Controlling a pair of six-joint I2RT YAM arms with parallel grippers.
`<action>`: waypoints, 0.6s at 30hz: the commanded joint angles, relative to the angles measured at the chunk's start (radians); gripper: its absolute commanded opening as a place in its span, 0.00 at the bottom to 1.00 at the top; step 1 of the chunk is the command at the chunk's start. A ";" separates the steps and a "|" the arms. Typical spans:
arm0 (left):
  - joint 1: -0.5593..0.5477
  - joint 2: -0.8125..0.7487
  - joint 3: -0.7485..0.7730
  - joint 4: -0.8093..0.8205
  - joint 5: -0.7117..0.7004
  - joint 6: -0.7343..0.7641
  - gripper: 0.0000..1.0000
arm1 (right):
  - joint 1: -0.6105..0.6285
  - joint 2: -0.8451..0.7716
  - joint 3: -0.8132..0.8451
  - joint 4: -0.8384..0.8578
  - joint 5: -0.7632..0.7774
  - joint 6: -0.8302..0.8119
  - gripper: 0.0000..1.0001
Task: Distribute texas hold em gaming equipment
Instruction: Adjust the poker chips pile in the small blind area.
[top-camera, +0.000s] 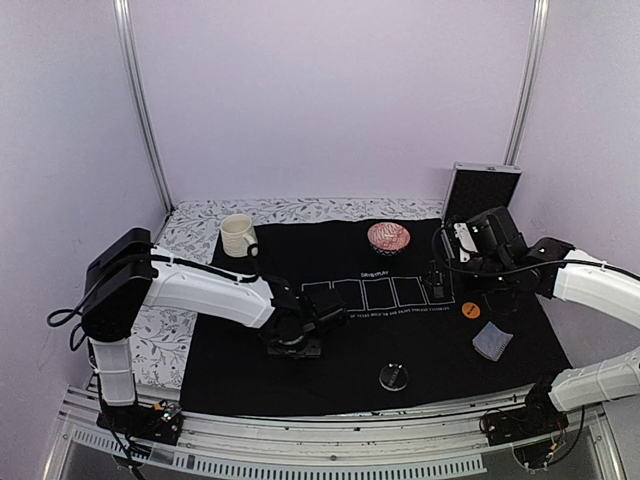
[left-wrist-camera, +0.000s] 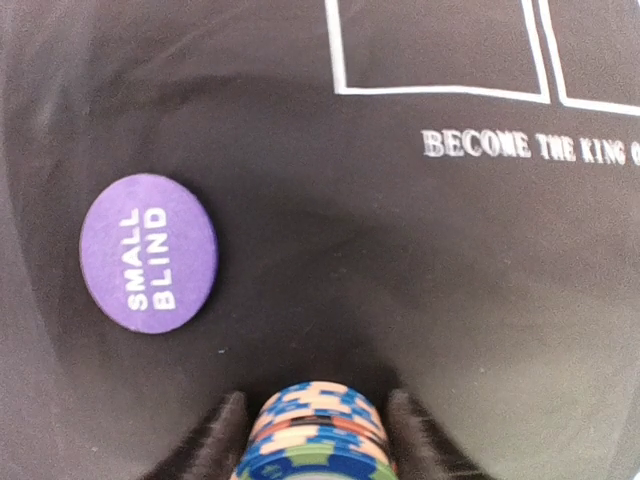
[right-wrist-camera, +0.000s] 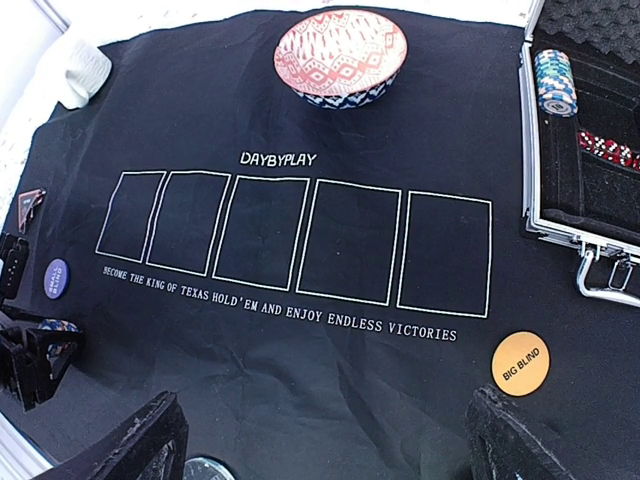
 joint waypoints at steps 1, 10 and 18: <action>0.013 -0.035 -0.022 -0.008 0.000 0.022 0.65 | -0.003 0.026 0.044 -0.011 -0.003 -0.019 0.99; 0.010 -0.083 0.019 -0.008 -0.052 0.108 0.91 | -0.111 0.061 0.114 -0.039 -0.064 -0.052 0.99; -0.002 -0.193 0.083 0.013 -0.133 0.317 0.98 | -0.369 0.121 0.251 -0.050 -0.137 -0.312 0.99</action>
